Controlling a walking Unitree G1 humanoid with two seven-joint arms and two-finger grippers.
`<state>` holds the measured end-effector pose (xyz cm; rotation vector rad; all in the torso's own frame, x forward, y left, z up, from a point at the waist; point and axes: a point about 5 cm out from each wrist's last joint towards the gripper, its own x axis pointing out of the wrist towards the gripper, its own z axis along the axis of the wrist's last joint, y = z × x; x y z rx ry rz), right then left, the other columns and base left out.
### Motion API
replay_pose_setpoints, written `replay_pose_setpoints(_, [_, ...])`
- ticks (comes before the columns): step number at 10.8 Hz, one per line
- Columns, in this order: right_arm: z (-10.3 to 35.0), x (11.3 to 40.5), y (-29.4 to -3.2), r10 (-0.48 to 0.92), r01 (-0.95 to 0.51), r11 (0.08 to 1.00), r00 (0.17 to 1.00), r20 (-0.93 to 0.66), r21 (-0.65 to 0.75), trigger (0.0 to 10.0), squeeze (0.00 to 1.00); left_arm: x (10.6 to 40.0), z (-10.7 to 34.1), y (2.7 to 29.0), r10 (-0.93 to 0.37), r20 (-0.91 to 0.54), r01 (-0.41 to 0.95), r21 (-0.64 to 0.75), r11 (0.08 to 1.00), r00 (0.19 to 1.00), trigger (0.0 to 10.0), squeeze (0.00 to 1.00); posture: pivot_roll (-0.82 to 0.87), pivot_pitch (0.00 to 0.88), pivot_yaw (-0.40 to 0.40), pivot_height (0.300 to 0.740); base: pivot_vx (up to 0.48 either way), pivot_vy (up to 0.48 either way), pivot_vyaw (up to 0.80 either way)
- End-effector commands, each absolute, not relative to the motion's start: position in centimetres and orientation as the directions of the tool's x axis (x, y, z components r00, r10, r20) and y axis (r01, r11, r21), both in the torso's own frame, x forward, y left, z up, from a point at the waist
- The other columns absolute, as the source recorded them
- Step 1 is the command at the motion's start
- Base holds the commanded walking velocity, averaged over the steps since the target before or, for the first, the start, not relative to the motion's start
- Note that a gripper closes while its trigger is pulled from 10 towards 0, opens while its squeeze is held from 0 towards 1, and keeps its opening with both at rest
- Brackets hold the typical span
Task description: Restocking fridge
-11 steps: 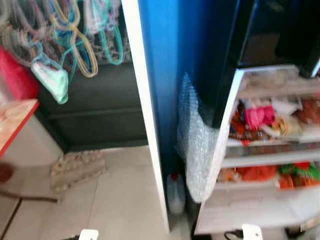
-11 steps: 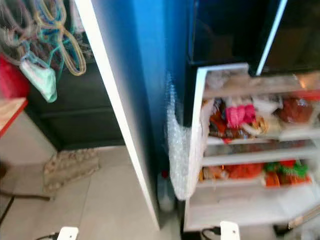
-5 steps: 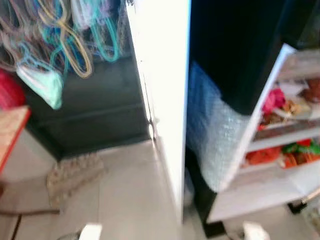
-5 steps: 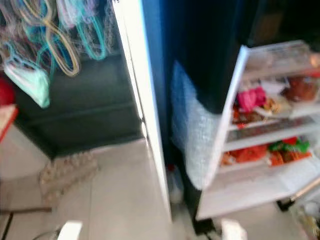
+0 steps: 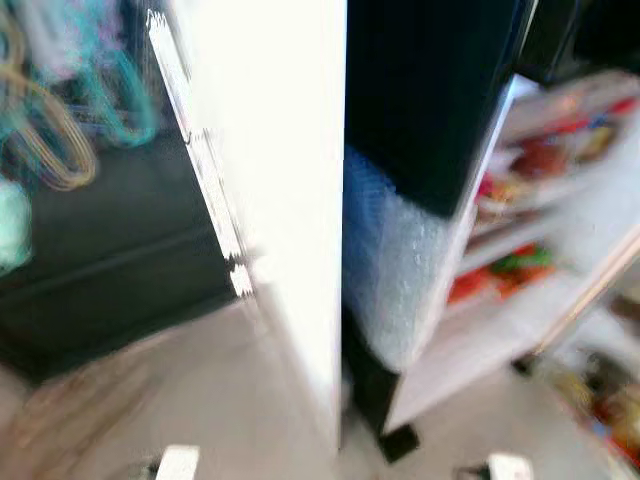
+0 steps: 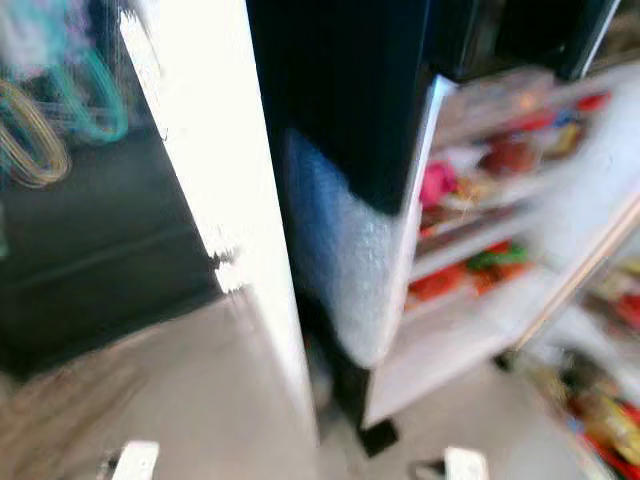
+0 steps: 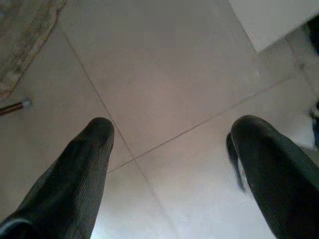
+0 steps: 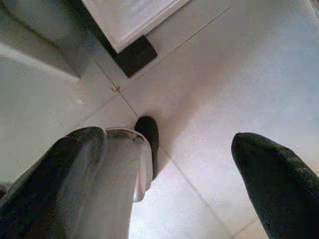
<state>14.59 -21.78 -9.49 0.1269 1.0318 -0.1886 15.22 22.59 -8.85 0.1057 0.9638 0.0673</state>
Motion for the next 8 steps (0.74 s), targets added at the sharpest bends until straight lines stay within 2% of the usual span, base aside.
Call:
replay_pose_setpoints(1, [-9.54, 14.23, -22.23, -0.111, 0.226, 0.974, 0.488, -0.866, 0.002, 10.0, 0.00, 15.68, -8.67, 22.57, 0.101, -0.810, 0.011, 0.131, 0.991, 0.578, 10.0, 0.00, -0.03, 0.085, 0.097, 0.740, 0.000, 0.000, -0.79])
replay_pose_setpoints(8, [-9.55, 14.25, -22.21, -0.117, 0.231, 0.973, 0.486, -0.866, -0.002, 10.0, 0.00, 15.71, -8.64, 22.64, 0.102, -0.810, 0.012, 0.133, 0.991, 0.578, 10.0, 0.00, -0.03, 0.084, 0.098, 0.740, 0.000, 0.000, -0.79])
